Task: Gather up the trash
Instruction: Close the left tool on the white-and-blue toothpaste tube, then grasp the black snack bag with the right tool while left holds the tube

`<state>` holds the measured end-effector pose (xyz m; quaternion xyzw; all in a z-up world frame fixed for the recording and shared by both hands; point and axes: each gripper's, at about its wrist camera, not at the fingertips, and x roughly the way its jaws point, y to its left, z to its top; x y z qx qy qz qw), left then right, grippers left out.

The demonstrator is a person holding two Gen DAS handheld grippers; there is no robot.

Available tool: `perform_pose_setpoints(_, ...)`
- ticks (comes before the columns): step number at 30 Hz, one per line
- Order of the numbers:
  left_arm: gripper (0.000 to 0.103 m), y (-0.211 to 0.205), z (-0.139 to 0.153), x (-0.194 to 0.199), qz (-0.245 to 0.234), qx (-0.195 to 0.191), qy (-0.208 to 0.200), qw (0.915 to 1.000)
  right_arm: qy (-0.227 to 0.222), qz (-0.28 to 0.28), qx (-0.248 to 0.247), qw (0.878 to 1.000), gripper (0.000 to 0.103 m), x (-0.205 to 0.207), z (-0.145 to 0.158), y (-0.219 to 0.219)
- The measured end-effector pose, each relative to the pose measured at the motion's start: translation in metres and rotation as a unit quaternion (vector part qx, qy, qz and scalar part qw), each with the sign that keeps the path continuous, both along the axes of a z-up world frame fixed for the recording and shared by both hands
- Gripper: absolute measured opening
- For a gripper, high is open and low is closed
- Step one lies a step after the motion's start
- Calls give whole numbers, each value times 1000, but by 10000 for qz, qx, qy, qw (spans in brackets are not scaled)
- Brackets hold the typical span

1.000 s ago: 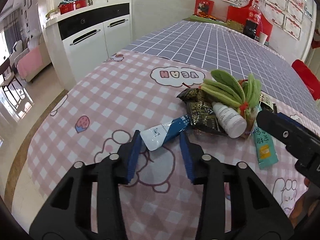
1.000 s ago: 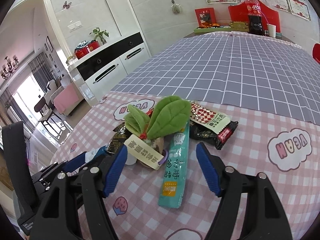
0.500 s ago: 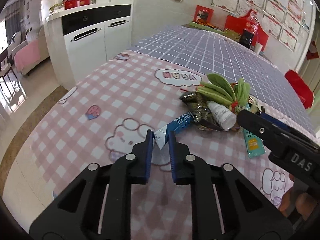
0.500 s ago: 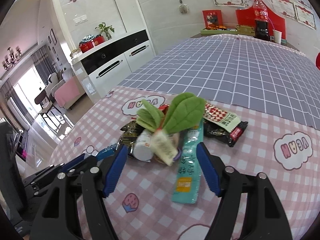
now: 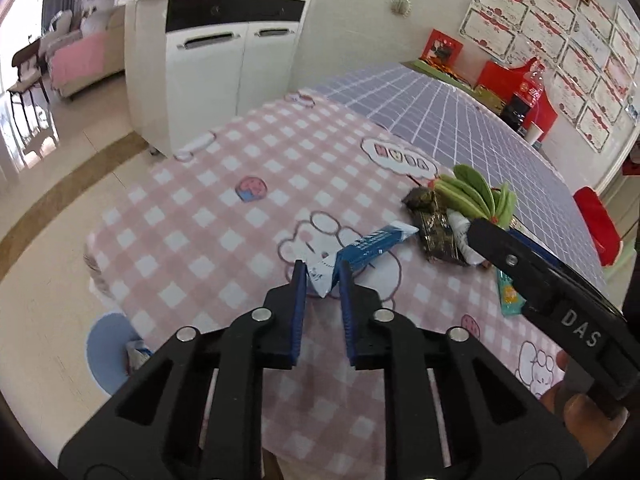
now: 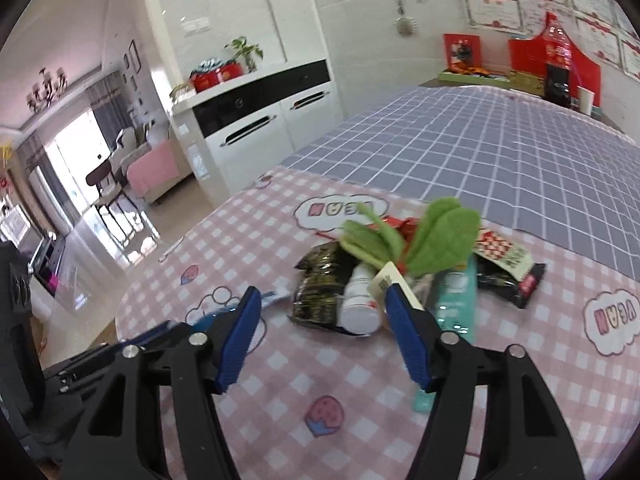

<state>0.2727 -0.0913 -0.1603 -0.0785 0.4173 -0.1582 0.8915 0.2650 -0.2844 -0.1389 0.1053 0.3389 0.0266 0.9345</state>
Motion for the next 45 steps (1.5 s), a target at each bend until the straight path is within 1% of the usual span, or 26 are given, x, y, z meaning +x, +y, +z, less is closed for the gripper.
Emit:
perform_pose_setpoints(2, 21, 0, -3, 2, 33, 6, 13, 10000, 41, 96, -71, 9999, 60, 6, -2, 7)
perform_pose_setpoints(3, 32, 1, -4, 3, 29, -15, -19, 10000, 73, 139, -135, 9998, 59, 10, -3, 10)
perform_pose_setpoints(4, 48, 0, -4, 5, -6, -42, -54, 10000, 96, 181, -164, 9997, 56, 13, -4, 12)
perform_pose_setpoints(6, 53, -3, -3, 7, -47, 119, -179, 9998, 157, 238, -135, 9995, 54, 21, -5, 15)
perform_pose_setpoints(9, 53, -6, -3, 14, -114, 260, -221, 9994, 273, 275, -229, 9990, 53, 31, -8, 20)
perform_pose_setpoints(12, 53, -14, -3, 21, -246, 505, -332, 9979, 491, 218, -217, 9983, 53, 42, -13, 21)
perform_pose_setpoints(14, 53, -19, -4, 25, -366, 576, -368, 9970, 546, 195, -359, 9977, 53, 47, -14, 22)
perform_pose_setpoints(15, 52, -22, -4, 26, -423, 608, -376, 9965, 584, 183, -462, 9971, 53, 51, -15, 24)
perform_pose_setpoints(16, 51, -25, -5, 27, -460, 721, -410, 9955, 609, 157, -548, 9965, 53, 53, -15, 24)
perform_pose_setpoints(19, 35, -35, -7, 26, -531, 1189, -590, 9897, 667, 115, -791, 9946, 53, 57, -19, 27)
perform_pose_setpoints(20, 28, -37, -7, 25, -552, 1254, -656, 9884, 681, 108, -843, 9941, 53, 58, -19, 28)
perform_pose_setpoints(21, 17, -36, -7, 24, -593, 1163, -641, 9894, 702, 108, -918, 9932, 53, 60, -20, 29)
perform_pose_setpoints(22, 15, -34, -7, 25, -585, 1058, -607, 9908, 716, 119, -964, 9927, 53, 60, -21, 30)
perform_pose_setpoints(23, 15, -31, -7, 26, -550, 970, -571, 9921, 729, 168, -962, 9925, 53, 62, -22, 30)
perform_pose_setpoints(25, 13, -24, -6, 26, -436, 783, -528, 9946, 813, 256, -722, 9937, 53, 66, -24, 29)
perform_pose_setpoints(27, 13, -17, -7, 24, -379, 638, -485, 9961, 889, 280, -625, 9937, 53, 69, -28, 28)
perform_pose_setpoints(28, 13, -14, -6, 22, -330, 574, -483, 9966, 908, 275, -612, 9936, 46, 71, -29, 27)
perform_pose_setpoints(29, 13, -10, -4, 22, -278, 496, -477, 9972, 910, 241, -672, 9933, 43, 72, -29, 26)
perform_pose_setpoints(31, 13, -1, 0, 22, -237, 319, -450, 9982, 893, 230, -575, 9941, 38, 72, -29, 23)
perform_pose_setpoints(34, 13, 8, 5, 21, -138, 223, -474, 9985, 826, 231, -536, 9949, 31, 67, -27, 24)
perform_pose_setpoints(36, 13, 15, 9, 17, -73, 144, -516, 9985, 755, 274, -457, 9957, 29, 62, -24, 26)
perform_pose_setpoints(38, 13, 21, 13, 14, -46, 68, -547, 9985, 703, 337, -485, 9958, 29, 55, -20, 34)
perform_pose_setpoints(45, 13, 58, 27, -5, 262, -51, -659, 9975, 381, 767, -321, 9958, 29, 31, 4, 74)
